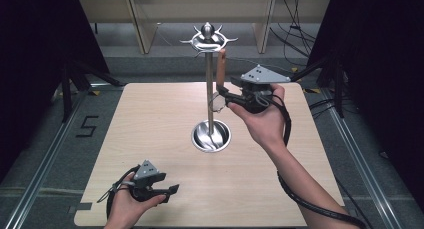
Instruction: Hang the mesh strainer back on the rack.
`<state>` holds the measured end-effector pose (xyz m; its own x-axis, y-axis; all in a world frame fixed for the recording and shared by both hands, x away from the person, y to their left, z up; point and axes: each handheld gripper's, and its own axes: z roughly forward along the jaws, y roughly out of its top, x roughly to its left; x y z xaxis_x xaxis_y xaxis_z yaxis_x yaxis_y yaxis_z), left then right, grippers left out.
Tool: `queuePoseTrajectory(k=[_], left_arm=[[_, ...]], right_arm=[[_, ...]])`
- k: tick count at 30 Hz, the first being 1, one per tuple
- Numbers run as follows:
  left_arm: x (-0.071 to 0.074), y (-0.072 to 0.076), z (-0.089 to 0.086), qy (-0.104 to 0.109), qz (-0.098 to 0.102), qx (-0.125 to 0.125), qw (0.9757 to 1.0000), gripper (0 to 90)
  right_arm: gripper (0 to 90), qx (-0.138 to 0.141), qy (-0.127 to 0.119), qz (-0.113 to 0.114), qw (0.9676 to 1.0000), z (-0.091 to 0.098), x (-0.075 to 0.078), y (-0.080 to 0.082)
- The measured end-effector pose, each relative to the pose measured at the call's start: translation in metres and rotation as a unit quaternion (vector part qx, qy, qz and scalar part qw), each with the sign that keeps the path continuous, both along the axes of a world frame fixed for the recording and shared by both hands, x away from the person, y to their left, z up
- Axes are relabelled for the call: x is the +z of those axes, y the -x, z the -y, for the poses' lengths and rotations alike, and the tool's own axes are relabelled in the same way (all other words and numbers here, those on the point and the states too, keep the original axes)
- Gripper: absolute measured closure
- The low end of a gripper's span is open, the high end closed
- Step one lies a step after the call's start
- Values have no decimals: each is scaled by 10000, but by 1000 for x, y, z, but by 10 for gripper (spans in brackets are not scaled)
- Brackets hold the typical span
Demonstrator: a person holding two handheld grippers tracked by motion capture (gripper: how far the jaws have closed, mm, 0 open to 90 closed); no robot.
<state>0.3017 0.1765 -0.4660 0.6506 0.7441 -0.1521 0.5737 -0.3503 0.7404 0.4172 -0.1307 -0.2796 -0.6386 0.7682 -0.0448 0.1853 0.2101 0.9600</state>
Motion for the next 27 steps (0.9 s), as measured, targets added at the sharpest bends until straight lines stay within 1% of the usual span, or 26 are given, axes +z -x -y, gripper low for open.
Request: queuePoseTrajectory(k=[1, 2, 3, 4, 5, 6, 7, 8, 9, 10, 11, 12, 13, 14, 15, 16, 17, 18, 19, 20, 21, 22, 23, 26, 27], left_arm=[[0, 0, 0, 26, -3, 27, 10000, 354], [0, 0, 0, 38, 1, 41, 10000, 354], [0, 0, 0, 53, -50, 91, 9999, 355], [0, 0, 0, -3, 1, 39, 10000, 355], [0, 0, 0, -16, 17, 52, 10000, 355], [0, 0, 1, 39, -50, 72, 10000, 355], [0, 0, 0, -26, -5, -11, 10000, 355], [0, 0, 1, 32, -3, 18, 10000, 355], [0, 0, 1, 25, -1, 17, 10000, 355], [0, 0, 1, 26, 0, 21, 10000, 355], [0, 0, 1, 21, -1, 20, 10000, 355], [0, 0, 1, 21, -1, 20, 10000, 355], [0, 0, 1, 18, 1, 27, 10000, 355], [0, 0, 1, 18, 1, 27, 10000, 356], [0, 0, 1, 19, -2, 30, 10000, 356], [0, 0, 2, 21, 0, 40, 10000, 356], [0, 0, 1, -9, -1, 24, 10000, 356], [0, 0, 1, -9, -1, 24, 10000, 356], [-1, 0, 2, 10, -4, 19, 10000, 356], [-1, 0, 2, -9, -4, 33, 10000, 356], [-1, 0, 2, -9, -4, 33, 10000, 356], [-1, 1, 3, 39, -73, 73, 9999, 356], [-1, 1, 3, 33, -71, 68, 9999, 356], [-1, 1, 3, 34, -73, 73, 9999, 356], [-1, 1, 2, -2, -40, 40, 10000, 356]], right_arm=[[475, 8, 46, 62, 10000, 3, -1, 0], [468, 31, 10, -15, 10000, 5, -2, 2], [459, 27, -1, -5, 10000, 7, -4, 3], [451, 15, 39, 41, 10000, 12, -4, 4], [444, 27, 21, -2, 10000, 16, -5, 5], [438, -14, 81, 59, 9999, 20, -5, 6], [433, -18, 63, 41, 10000, 23, -6, 7], [431, -34, 60, 27, 10000, 28, -7, 9], [429, -54, -13, -76, 10000, 30, -8, 11], [428, -41, 32, -46, 10000, 34, -9, 12], [427, -73, 65, -63, 9999, 39, -11, 14], [427, -73, 65, -63, 9999, 39, -11, 14], [426, -94, 68, -159, 9998, 46, -18, 19], [426, -89, 128, -154, 9998, 50, -20, 20], [426, -89, 128, -154, 9998, 50, -20, 20], [425, -95, 148, -149, 9997, 54, -24, 22], [421, -120, 150, -246, 9995, 61, -31, 26], [421, -120, 150, -246, 9995, 61, -31, 26], [421, -113, 124, -374, 9992, 67, -37, 28], [421, -119, 150, -354, 9992, 70, -40, 29], [421, -119, 150, -354, 9992, 70, -40, 29], [422, -159, 263, -405, 9987, 77, -45, 31], [422, -164, 285, -520, 9981, 80, -47, 32], [422, -250, 301, -565, 9976, 89, -54, 35], [423, -272, 306, -598, 9974, 93, -58, 36]])
